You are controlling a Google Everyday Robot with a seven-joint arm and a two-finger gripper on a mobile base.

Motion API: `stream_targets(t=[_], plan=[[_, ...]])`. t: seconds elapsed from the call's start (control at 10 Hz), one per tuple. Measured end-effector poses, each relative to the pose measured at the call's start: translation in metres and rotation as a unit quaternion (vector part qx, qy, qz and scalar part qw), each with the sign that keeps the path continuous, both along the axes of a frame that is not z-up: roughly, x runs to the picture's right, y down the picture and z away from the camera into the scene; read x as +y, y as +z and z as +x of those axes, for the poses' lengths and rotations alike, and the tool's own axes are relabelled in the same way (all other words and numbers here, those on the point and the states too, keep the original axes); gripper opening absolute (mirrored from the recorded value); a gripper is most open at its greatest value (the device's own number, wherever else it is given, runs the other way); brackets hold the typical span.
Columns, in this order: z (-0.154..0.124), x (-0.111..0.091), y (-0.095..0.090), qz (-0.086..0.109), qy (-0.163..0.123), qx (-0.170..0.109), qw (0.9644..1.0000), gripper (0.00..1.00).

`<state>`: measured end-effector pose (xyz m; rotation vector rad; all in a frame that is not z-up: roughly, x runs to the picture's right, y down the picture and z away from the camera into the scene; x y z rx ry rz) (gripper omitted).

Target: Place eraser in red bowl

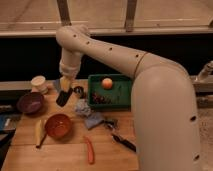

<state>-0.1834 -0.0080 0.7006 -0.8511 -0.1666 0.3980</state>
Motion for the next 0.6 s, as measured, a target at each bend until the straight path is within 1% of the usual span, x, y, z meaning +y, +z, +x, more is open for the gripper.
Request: stream_targets(t=[0.2, 0.4, 0.6], plan=[[-0.001, 0.011, 0.009, -0.015, 0.005, -0.009, 0.9998, 0.10], [-0.007, 0.034, 0.026, -0.049, 0.007, -0.025, 0.9985, 0.10], [-0.015, 0.049, 0.033, -0.075, 0.003, -0.036, 0.9965, 0.10]])
